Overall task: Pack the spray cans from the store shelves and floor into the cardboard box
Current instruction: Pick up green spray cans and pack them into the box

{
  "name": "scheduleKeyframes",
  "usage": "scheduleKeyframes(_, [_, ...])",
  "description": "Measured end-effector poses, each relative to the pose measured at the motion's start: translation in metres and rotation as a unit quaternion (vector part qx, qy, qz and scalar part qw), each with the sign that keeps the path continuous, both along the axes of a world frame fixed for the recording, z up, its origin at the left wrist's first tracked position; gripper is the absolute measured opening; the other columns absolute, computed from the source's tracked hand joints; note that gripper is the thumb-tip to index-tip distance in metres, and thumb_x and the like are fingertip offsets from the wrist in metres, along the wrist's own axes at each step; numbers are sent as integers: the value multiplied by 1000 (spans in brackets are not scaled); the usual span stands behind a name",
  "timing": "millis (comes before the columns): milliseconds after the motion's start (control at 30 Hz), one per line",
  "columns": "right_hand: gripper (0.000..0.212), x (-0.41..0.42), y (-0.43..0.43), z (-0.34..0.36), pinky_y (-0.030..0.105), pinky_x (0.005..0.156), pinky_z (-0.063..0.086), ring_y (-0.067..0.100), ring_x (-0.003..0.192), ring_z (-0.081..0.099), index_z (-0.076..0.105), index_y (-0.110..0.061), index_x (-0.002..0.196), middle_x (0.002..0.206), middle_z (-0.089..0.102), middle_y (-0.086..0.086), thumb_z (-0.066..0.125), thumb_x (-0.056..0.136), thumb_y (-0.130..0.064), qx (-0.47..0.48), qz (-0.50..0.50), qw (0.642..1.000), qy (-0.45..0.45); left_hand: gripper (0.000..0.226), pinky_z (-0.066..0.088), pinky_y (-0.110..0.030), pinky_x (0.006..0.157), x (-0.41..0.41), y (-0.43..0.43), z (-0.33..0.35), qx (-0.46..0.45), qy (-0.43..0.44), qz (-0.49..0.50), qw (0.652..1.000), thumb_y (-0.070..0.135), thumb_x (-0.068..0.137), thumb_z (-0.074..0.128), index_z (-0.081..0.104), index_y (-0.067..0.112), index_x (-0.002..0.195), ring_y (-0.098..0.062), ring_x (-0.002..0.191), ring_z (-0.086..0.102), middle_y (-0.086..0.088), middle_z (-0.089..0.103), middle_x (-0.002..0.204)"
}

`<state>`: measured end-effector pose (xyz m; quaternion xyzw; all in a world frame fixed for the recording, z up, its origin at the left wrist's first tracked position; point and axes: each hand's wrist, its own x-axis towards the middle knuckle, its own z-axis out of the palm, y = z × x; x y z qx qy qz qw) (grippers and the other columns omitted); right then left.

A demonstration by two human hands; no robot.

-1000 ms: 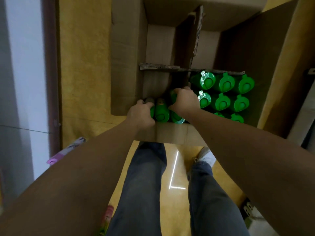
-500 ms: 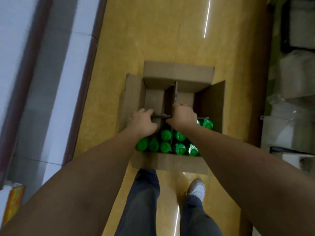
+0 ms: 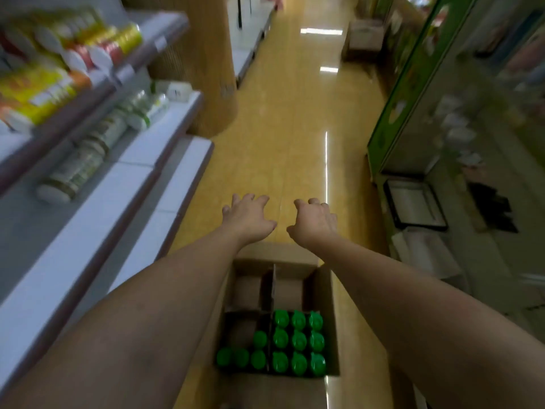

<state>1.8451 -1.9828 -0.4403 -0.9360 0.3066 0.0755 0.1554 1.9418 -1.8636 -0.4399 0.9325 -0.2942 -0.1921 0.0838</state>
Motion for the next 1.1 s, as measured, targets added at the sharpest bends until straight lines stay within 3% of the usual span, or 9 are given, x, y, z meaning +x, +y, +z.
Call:
scheduleKeyframes(267, [56,-49,-32,168,47,99,42,33,129,44,46,-24,142,140,49,10,66,91,-40,-83,-8,992,-97,74,30,-55,115,-41,-23,181,-61,-130,-38,989,60,92,57,34,30,156,-33,149,23,-5,32,162])
scheduleKeyframes(500, [72,-106,-52,272,48,105,40,32,135,42,36,-27,152,146,46,8,70,90,-43,-141,-50,976,-158,75,32,-50,115,-83,-52,281,-128,-180,-73,972,61,90,59,35,32,155,-29,147,30,-3,36,160])
scheduleKeyframes(733, [72,-169,-85,322,55,109,37,35,136,39,38,-26,151,146,46,10,71,89,-39,-174,-158,957,-171,75,36,-49,114,-116,-108,324,-179,-189,-188,947,60,89,62,36,33,154,-30,145,34,-5,37,159])
scheduleKeyframes(833, [73,-196,-96,327,59,111,34,39,139,35,35,-26,153,150,42,12,67,90,-47,-168,-212,950,-158,75,36,-51,114,-127,-136,333,-196,-180,-253,930,62,88,61,36,34,154,-29,144,34,-3,39,157])
scheduleKeyframes(1100, [66,-273,-84,318,59,106,34,39,135,36,38,-27,145,144,44,11,62,88,-51,-199,-365,900,-130,73,38,-50,113,-202,-187,338,-232,-148,-432,859,63,89,60,37,34,152,-28,143,36,-2,40,156])
